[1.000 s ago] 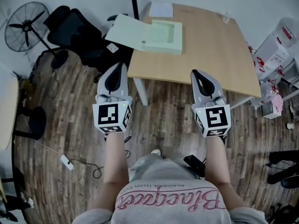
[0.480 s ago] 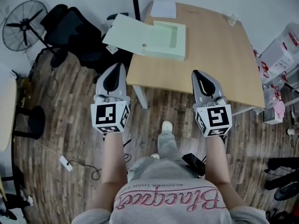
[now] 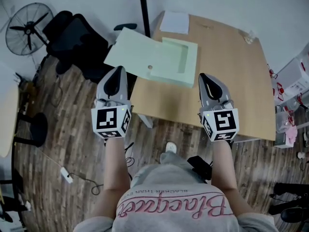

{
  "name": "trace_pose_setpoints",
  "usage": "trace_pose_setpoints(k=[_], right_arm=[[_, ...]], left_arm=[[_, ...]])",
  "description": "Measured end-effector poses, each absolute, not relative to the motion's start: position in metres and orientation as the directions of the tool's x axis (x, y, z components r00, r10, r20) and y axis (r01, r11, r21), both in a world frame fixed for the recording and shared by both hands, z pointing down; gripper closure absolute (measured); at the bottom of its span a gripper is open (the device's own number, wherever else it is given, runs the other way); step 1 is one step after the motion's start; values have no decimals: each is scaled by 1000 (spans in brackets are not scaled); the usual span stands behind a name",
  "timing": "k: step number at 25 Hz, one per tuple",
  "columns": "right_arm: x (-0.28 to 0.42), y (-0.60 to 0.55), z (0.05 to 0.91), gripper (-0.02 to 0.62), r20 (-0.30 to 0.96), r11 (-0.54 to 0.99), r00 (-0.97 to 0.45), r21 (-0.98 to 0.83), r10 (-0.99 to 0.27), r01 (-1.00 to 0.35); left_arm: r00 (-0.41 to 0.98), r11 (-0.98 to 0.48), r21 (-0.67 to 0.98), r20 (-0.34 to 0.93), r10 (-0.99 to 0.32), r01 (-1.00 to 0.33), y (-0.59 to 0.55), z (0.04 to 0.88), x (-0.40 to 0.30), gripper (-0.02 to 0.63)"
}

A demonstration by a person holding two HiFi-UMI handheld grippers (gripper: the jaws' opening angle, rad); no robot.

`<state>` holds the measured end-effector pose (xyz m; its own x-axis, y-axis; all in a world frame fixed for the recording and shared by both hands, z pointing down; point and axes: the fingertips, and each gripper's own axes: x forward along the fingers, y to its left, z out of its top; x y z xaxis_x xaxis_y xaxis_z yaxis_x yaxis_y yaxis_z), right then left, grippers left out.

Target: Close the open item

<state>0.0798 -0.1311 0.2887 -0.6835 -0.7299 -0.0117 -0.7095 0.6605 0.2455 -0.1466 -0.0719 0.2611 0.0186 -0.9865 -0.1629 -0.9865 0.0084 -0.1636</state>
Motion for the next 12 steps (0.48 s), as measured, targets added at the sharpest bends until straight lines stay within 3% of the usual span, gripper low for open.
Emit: trace_pose_setpoints(k=[12], right_arm=[[58, -246, 291, 592, -10, 691, -715, 248, -699, -679]], left_arm=[[-44, 77, -191, -172, -984, -979, -169, 253, -172, 606]])
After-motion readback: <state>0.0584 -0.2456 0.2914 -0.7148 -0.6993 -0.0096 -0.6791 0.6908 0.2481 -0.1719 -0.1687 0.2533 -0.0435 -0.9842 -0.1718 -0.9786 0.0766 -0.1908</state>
